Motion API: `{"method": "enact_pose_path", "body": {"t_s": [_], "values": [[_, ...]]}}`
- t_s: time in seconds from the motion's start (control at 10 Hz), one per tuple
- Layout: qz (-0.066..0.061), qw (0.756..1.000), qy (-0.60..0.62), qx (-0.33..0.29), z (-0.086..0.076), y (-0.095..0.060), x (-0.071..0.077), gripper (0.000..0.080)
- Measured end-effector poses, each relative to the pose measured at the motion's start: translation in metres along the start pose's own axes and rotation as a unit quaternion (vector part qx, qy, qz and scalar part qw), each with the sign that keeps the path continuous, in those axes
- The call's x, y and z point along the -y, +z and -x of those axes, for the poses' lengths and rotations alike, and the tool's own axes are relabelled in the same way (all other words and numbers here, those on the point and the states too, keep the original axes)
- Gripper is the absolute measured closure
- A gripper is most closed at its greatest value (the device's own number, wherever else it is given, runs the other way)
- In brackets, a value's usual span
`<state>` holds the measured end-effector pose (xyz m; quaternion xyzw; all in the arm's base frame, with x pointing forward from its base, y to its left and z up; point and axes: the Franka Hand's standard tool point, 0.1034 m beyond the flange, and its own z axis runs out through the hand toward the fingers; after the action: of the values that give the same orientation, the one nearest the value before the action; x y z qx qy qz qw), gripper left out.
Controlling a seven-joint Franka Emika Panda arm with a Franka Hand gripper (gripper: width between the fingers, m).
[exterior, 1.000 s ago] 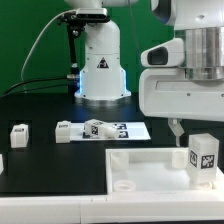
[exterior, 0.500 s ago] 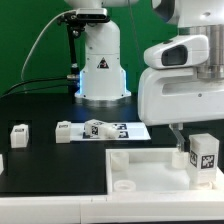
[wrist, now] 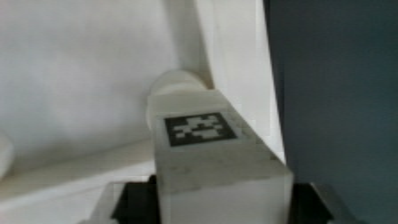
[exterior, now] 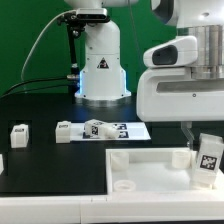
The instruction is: Assemble square table
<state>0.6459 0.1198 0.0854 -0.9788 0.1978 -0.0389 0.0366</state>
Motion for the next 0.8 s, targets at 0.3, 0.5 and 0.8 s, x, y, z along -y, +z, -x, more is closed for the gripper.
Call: {"method": "enact_pose_path", "body": {"t_s": [0.3,0.5,0.8], "values": [[-0.001,0.978,0.207,-0.018,-0.0002,0.0005,-0.0032,0.0495],[-0.015,0.941,0.337,-0.008,-0.0013,0.0008,-0.0059,0.0495],[-0.027,0.887,0.461,0.007,-0.0024,0.0015,-0.0095,0.0495]]}}
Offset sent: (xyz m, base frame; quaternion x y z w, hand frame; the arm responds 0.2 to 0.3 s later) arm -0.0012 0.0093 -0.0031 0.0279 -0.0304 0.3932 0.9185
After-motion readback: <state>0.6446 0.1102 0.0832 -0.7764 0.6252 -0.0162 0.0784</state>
